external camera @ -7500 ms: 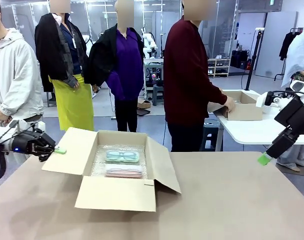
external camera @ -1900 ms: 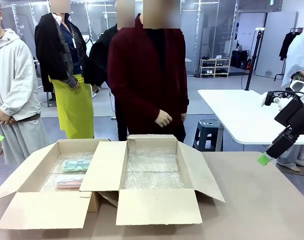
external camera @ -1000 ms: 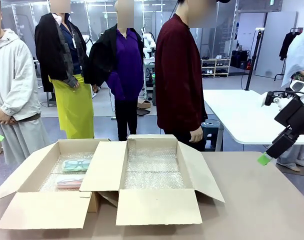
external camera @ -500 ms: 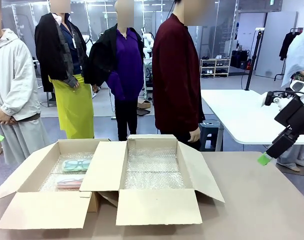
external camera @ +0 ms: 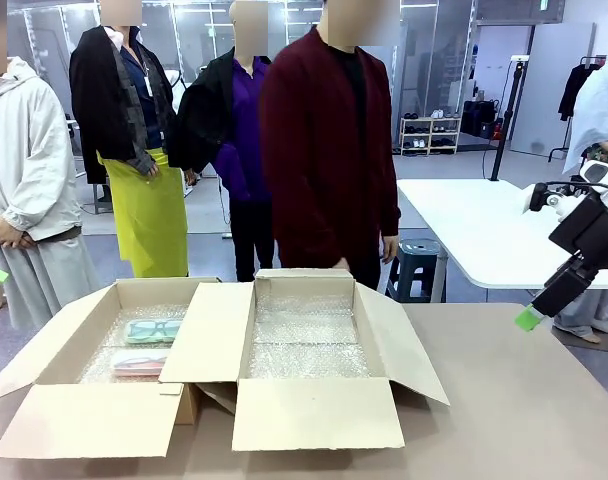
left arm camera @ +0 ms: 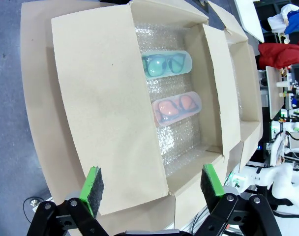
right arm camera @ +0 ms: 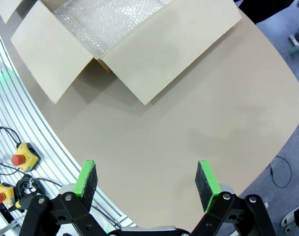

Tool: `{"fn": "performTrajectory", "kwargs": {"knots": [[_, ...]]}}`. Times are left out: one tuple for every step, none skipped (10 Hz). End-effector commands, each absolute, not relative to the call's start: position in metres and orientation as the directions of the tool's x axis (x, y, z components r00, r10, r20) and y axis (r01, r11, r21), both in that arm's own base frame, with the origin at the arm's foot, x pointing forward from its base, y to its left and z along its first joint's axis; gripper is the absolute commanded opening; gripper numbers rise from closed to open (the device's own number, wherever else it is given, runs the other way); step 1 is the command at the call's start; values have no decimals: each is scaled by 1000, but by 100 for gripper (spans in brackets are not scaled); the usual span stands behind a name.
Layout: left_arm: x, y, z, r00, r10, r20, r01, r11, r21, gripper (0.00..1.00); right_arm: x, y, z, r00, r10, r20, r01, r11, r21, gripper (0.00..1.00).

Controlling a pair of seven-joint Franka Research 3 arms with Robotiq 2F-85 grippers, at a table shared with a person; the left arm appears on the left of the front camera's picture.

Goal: Pack the glasses set securely to prepare it for shipping.
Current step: Position the Package Box on the left side of the table.

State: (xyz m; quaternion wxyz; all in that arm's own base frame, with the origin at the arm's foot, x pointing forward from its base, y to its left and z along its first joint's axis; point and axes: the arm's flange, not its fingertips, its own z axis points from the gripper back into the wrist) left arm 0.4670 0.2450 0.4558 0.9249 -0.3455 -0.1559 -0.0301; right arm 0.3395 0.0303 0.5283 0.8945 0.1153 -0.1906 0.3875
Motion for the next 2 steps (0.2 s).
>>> {"fn": "performTrajectory", "kwargs": {"knots": [[467,246,458,949,54,310,163,760,-629,100,337,31,530,632,648,425,-733,678,56,100],[467,246,458,949,54,310,163,760,-629,100,337,31,530,632,648,425,-733,678,56,100]]}}
